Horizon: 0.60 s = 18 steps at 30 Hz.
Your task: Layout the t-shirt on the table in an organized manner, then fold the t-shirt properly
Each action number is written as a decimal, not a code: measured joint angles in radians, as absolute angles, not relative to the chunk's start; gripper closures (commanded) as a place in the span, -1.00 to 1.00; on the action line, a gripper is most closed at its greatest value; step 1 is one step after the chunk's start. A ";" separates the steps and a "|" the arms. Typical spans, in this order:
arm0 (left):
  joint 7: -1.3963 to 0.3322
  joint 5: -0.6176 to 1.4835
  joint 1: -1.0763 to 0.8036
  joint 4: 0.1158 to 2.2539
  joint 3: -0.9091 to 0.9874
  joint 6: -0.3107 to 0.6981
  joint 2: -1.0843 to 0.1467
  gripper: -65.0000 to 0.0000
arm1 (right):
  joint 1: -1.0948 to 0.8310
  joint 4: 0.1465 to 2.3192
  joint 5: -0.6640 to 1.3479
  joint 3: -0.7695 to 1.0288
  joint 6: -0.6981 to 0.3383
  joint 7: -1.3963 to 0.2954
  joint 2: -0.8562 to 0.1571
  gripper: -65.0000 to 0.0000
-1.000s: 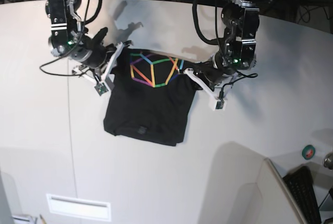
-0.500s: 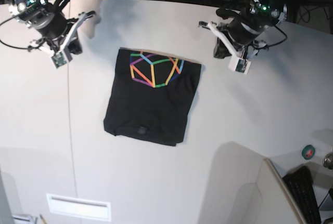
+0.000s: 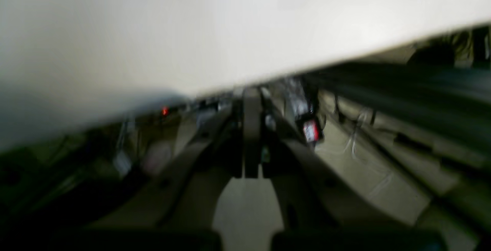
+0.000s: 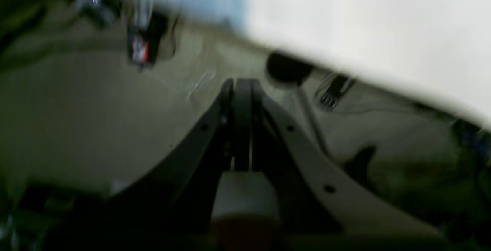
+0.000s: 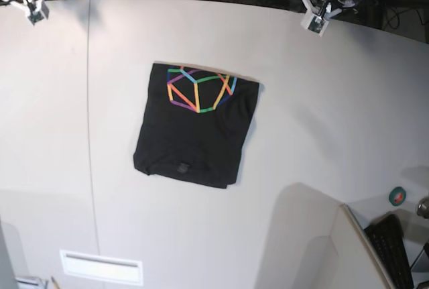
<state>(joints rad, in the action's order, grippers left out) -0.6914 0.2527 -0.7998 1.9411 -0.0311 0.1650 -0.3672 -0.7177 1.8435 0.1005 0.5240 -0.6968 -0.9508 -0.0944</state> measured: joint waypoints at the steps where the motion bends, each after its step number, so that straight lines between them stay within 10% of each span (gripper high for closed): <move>1: -0.692 0.235 -0.814 1.940 -0.073 0.167 -0.379 1.00 | -0.731 1.833 0.101 0.528 -0.697 -0.967 -0.093 1.00; 8: -0.674 -0.059 -0.820 1.834 -0.371 0.181 -0.375 1.00 | -0.734 1.549 0.093 0.496 -0.694 -0.954 -0.103 1.00; 18: -0.416 0.039 -0.635 1.314 -0.426 0.165 -0.301 1.00 | -0.542 0.871 0.104 0.105 -0.536 -0.398 -0.224 1.00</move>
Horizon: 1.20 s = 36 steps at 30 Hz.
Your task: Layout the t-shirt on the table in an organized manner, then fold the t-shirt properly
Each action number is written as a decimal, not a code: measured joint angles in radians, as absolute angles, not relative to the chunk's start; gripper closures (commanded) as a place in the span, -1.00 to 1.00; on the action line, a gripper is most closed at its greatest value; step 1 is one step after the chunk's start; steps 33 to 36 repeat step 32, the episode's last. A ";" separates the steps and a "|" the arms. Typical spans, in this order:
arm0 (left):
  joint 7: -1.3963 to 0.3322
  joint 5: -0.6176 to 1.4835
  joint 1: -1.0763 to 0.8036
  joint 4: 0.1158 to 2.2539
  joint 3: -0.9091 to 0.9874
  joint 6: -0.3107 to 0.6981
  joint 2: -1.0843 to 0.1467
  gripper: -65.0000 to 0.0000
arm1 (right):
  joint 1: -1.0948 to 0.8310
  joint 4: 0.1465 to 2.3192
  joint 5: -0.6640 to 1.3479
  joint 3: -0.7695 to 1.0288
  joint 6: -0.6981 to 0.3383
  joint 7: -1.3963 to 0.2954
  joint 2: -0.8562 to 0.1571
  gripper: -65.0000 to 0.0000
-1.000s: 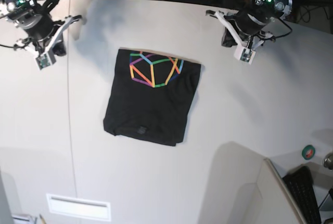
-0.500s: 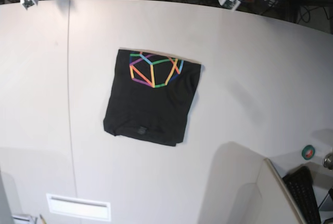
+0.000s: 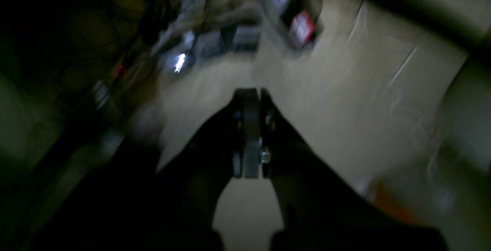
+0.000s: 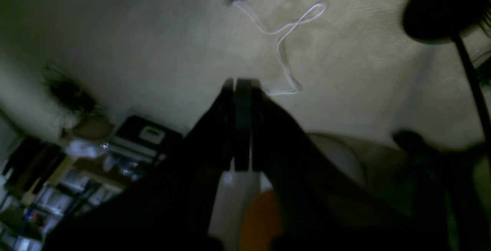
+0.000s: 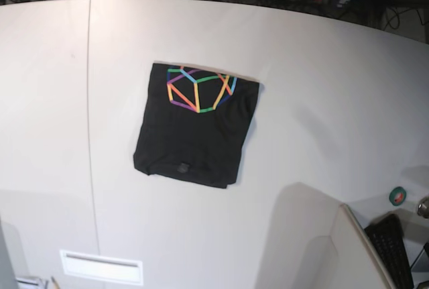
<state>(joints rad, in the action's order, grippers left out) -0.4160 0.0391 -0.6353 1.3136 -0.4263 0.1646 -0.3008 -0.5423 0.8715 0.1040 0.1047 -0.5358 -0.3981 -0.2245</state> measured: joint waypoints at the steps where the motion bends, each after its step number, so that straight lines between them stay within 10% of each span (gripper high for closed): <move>1: -0.359 0.053 -0.616 1.232 -0.427 0.165 -0.284 1.00 | -0.503 0.785 0.100 0.067 -0.521 -0.326 -0.233 1.00; 10: 0.415 0.052 -0.250 0.012 -0.432 0.173 -0.084 1.00 | -0.290 0.147 0.102 -0.123 -0.368 0.292 -0.140 1.00; 13: 0.614 -0.038 -0.239 0.004 -0.432 0.172 -0.089 1.00 | -0.319 0.147 0.100 -0.122 -0.246 0.465 -0.086 1.00; 18: 0.454 -0.140 -0.235 0.022 -0.428 0.171 -0.112 1.00 | -0.318 0.149 0.108 -0.120 -0.138 0.508 -0.078 1.00; 36: 0.418 -0.154 -0.244 0.048 -0.427 0.168 -0.106 1.00 | -0.316 0.145 0.107 -0.123 -0.139 0.510 -0.043 1.00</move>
